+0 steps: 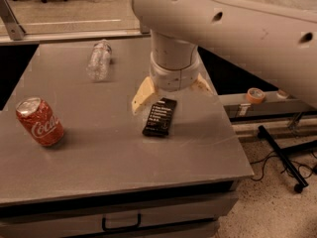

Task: Pick rxbar chocolate

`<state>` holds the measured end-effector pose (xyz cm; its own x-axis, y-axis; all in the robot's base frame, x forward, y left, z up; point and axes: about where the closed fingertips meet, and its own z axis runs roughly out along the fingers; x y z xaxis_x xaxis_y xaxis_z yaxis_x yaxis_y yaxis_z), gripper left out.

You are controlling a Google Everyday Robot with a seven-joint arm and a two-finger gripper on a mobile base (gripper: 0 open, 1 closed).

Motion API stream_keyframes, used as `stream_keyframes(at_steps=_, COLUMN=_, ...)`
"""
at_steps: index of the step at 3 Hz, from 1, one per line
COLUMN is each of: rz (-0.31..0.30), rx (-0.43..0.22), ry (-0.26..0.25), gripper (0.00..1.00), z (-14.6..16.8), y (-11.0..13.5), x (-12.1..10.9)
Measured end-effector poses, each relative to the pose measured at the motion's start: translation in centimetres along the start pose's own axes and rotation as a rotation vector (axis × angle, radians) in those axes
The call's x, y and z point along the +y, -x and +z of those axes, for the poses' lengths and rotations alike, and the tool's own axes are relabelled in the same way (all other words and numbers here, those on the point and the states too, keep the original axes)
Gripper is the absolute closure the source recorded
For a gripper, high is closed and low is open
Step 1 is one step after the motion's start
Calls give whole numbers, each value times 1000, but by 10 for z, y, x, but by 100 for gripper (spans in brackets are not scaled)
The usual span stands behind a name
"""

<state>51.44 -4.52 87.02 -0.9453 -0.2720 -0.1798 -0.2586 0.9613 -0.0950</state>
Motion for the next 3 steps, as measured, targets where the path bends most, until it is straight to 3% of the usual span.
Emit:
stream_keyframes(at_steps=2, rz=324, rx=80, ry=-52, gripper=18, z=25, y=8, x=4)
stream_keyframes(at_steps=3, rz=395, rx=66, ry=-36, gripper=21, z=35, y=9, x=7)
